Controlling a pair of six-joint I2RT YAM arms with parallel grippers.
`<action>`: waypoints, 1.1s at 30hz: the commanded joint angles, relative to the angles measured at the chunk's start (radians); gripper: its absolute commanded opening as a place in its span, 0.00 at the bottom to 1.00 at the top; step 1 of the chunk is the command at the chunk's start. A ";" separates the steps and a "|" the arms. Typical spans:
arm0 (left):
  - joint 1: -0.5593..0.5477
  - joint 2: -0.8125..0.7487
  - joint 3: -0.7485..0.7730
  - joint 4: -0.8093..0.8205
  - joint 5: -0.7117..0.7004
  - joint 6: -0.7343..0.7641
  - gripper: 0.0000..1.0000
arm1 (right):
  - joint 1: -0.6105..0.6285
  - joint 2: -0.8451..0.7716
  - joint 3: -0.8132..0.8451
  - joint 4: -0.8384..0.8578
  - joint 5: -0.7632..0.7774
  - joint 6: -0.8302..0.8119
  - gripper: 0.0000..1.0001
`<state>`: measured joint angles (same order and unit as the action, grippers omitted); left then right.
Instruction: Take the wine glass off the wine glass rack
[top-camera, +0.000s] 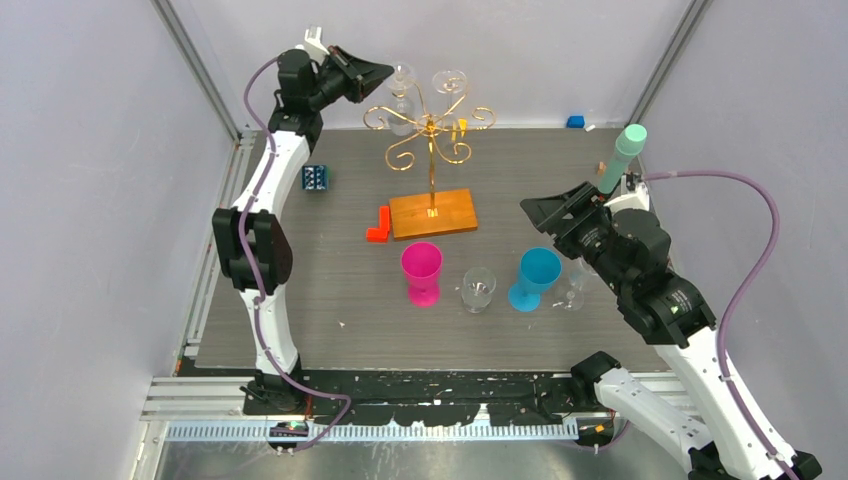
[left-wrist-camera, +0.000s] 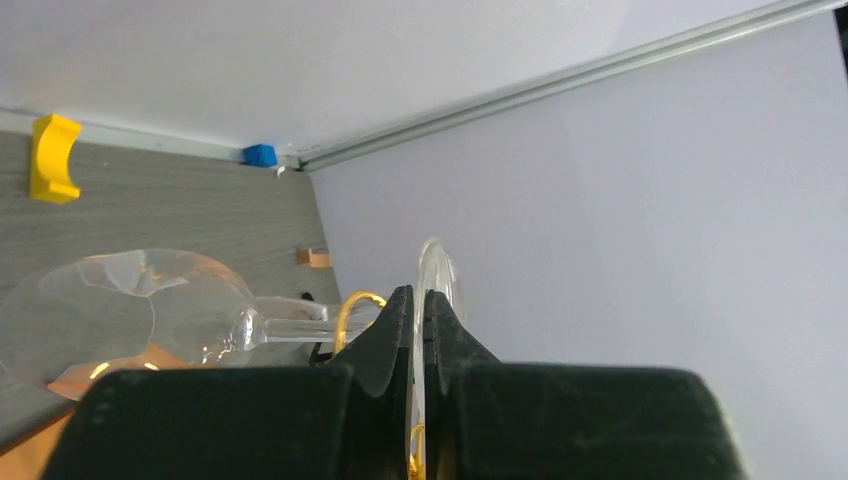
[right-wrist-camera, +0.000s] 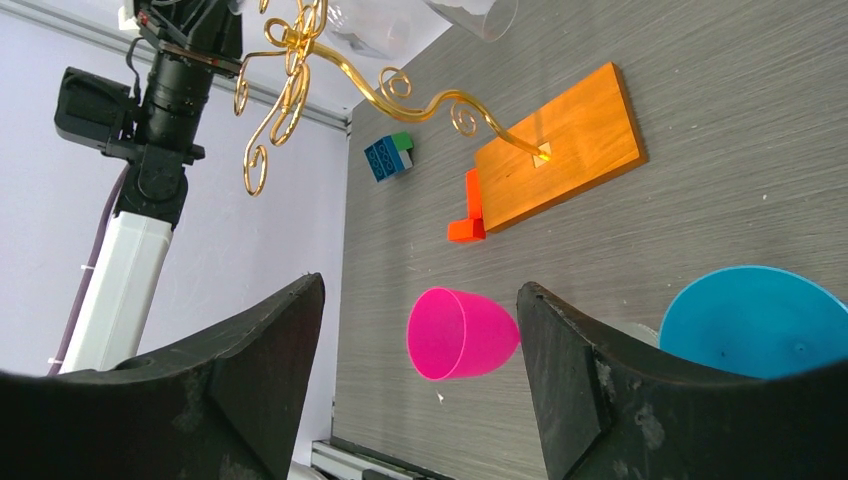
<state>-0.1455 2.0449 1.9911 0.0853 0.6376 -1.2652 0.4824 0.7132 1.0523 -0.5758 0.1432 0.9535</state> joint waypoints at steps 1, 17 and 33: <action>0.003 -0.064 0.015 0.222 -0.003 -0.039 0.00 | 0.002 -0.021 0.018 0.009 0.047 -0.016 0.76; -0.008 -0.048 0.060 0.194 0.033 -0.003 0.00 | 0.003 -0.019 0.021 -0.002 0.047 -0.020 0.76; -0.032 -0.036 0.057 0.231 0.081 -0.028 0.00 | 0.002 -0.019 0.025 -0.006 0.042 -0.017 0.76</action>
<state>-0.1707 2.0445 2.0235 0.2146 0.6842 -1.2808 0.4824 0.7044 1.0523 -0.6006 0.1635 0.9443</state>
